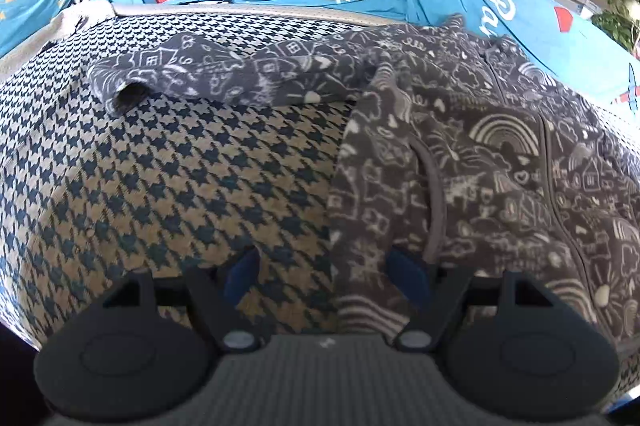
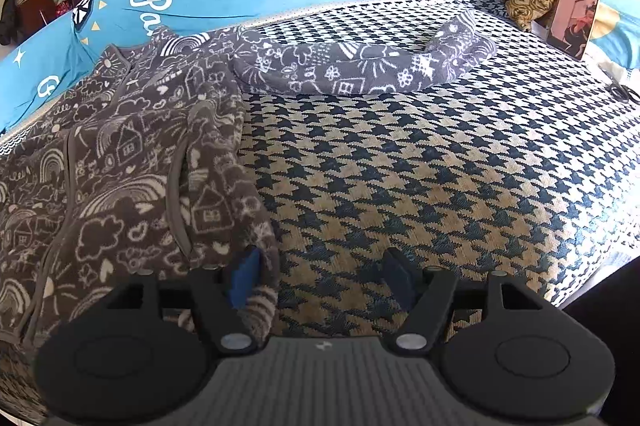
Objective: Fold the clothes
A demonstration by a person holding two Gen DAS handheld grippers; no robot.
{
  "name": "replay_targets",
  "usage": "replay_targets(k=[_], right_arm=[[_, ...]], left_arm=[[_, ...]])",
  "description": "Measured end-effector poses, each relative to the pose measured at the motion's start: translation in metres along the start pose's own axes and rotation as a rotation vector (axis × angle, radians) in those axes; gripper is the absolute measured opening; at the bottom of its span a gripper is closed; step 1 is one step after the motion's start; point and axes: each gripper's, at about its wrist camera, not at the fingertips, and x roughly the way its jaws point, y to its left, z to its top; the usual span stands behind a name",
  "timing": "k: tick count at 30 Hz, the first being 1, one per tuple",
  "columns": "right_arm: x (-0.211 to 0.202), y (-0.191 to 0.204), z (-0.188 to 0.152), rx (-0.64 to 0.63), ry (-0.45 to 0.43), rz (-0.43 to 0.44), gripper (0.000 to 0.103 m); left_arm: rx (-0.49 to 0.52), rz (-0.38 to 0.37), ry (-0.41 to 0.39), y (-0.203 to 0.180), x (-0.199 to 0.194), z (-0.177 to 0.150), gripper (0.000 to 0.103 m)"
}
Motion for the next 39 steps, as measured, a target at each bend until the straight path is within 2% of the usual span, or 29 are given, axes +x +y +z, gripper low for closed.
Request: replay_targets(k=[5, 9, 13, 18, 21, 32, 36, 38, 39], right_arm=[[0.002, 0.001, 0.000, 0.002, -0.004, -0.020, 0.073], [-0.005, -0.005, 0.002, 0.053, -0.030, 0.001, 0.074], [-0.013, -0.016, 0.002, 0.134, -0.029, 0.096, 0.075], [-0.014, -0.023, -0.005, 0.213, 0.038, 0.227, 0.075], [-0.011, -0.025, -0.007, 0.250, 0.065, 0.265, 0.075], [-0.007, -0.009, -0.011, 0.173, 0.074, 0.297, 0.075], [-0.006, -0.001, -0.012, 0.131, 0.071, 0.333, 0.061], [-0.005, 0.005, -0.012, 0.098, 0.061, 0.321, 0.052], [-0.005, 0.007, -0.013, 0.087, 0.056, 0.318, 0.047]], left_arm=[[0.045, 0.017, -0.006, -0.005, 0.001, -0.002, 0.075], [-0.025, -0.025, -0.009, 0.003, -0.002, 0.002, 0.076], [-0.101, -0.133, 0.005, 0.011, -0.008, 0.003, 0.076], [-0.102, -0.175, 0.026, 0.008, -0.009, -0.001, 0.081], [-0.100, -0.197, 0.038, 0.006, -0.010, -0.003, 0.084], [-0.078, -0.260, 0.070, -0.006, -0.012, -0.012, 0.085], [-0.065, -0.284, 0.072, -0.013, -0.011, -0.014, 0.085], [-0.050, -0.272, 0.063, -0.017, -0.012, -0.016, 0.083], [-0.042, -0.266, 0.058, -0.018, -0.012, -0.017, 0.078]])
